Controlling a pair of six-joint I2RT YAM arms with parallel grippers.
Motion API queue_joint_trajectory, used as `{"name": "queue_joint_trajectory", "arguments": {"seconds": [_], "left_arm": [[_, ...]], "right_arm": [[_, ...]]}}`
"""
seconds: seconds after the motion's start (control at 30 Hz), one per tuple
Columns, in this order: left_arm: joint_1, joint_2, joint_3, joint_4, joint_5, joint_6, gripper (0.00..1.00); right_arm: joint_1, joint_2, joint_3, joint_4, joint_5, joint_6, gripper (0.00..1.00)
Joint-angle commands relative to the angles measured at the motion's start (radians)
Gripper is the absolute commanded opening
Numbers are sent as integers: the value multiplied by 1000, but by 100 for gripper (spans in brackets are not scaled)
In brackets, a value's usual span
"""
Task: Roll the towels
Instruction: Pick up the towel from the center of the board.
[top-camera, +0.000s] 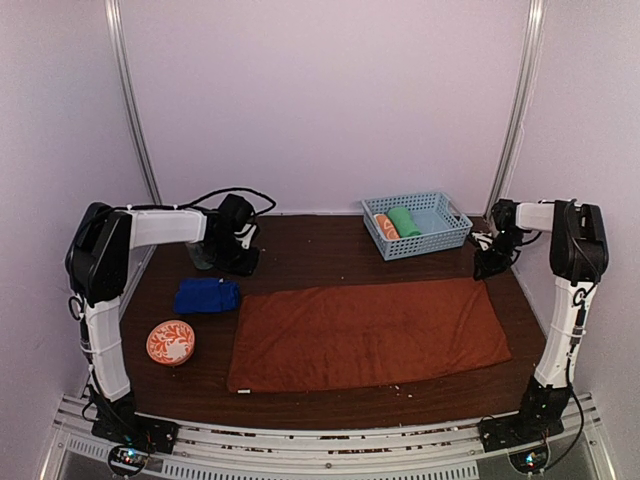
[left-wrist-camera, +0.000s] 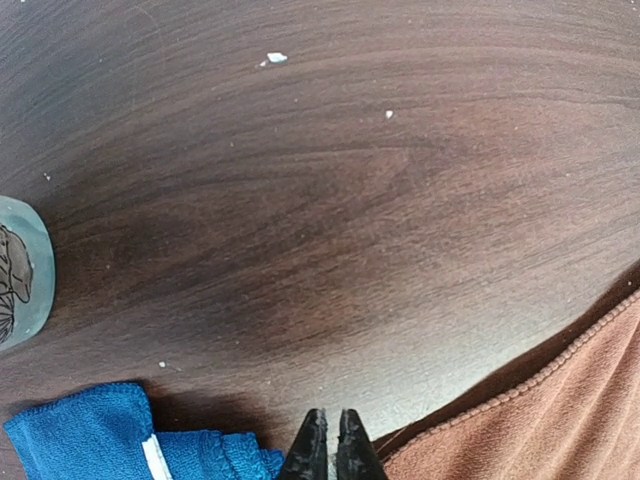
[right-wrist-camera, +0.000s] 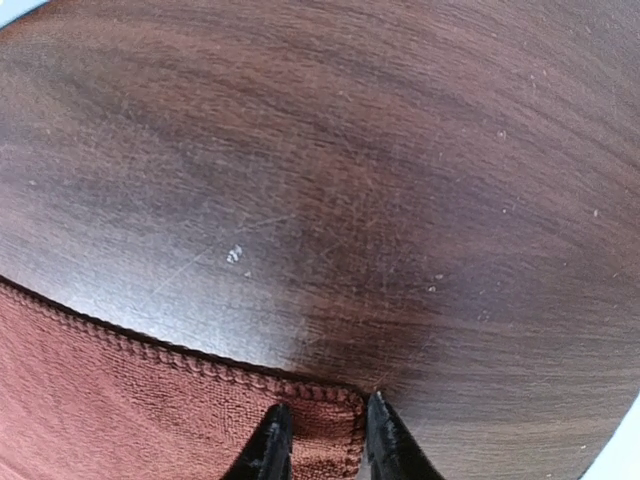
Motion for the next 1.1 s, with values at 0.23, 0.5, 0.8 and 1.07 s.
{"name": "queue_joint_trajectory", "arguments": {"seconds": [0.23, 0.5, 0.8, 1.07], "left_arm": [[28, -10, -13, 84, -2, -10, 6], [33, 20, 3, 84, 89, -6, 22], [33, 75, 44, -5, 169, 42, 25], [34, 95, 31, -112, 205, 160, 35]], "right_arm": [[3, 33, 12, 55, 76, 54, 3], [3, -56, -47, 91, 20, 50, 1], [3, -62, -52, 86, 4, 49, 0], [3, -64, -34, 68, -2, 51, 0]]}}
